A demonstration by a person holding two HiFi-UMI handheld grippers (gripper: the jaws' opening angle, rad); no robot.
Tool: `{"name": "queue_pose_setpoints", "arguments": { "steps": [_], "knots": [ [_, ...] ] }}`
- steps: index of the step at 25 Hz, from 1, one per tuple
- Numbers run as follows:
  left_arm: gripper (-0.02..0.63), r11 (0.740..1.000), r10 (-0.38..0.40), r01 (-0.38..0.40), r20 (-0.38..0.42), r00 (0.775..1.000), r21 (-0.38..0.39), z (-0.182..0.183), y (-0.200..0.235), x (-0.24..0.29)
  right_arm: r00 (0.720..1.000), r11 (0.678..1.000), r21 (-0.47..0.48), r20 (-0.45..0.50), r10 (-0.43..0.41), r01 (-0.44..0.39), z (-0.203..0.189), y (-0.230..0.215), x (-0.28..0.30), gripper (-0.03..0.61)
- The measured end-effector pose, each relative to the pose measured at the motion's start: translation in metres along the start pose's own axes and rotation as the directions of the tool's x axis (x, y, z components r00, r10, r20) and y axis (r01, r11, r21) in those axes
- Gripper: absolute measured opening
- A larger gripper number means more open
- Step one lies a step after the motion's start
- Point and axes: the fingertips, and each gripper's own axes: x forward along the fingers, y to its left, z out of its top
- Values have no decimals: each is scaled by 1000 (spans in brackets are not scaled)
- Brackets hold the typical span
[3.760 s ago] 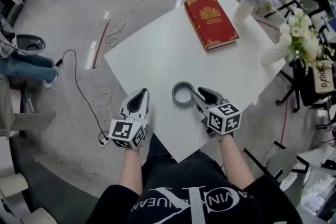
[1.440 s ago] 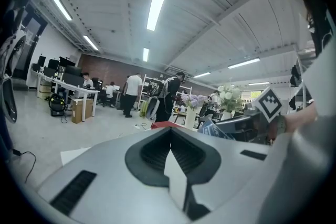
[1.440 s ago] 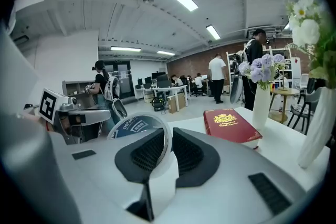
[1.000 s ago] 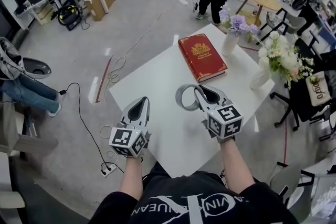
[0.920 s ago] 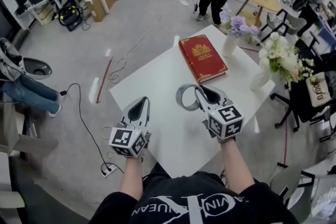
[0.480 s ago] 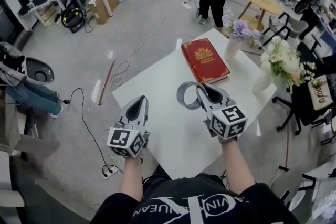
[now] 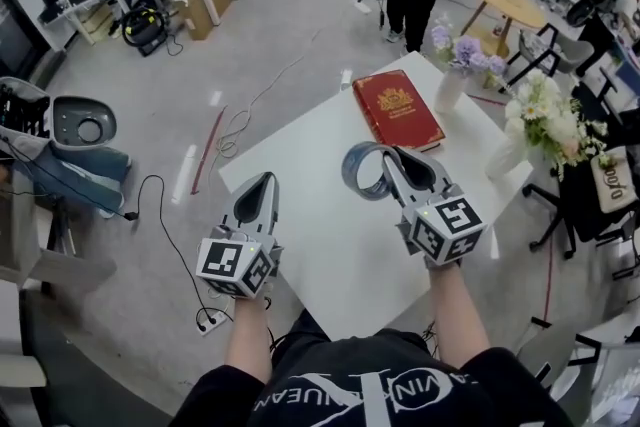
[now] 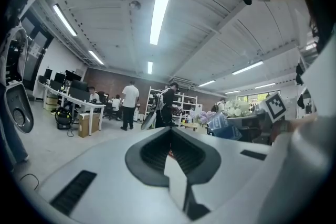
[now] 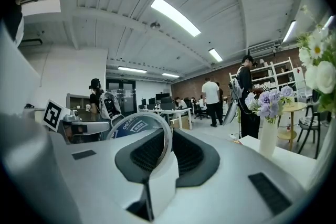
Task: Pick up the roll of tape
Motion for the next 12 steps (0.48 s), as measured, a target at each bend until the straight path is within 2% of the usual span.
{"name": "queue_pose_setpoints", "arguments": {
  "steps": [12],
  "knots": [
    [3,999,19,-20,43,999,31,22,2,-6,999,1000,-8,48,5,-4,16,1,-7,64]
  ]
}}
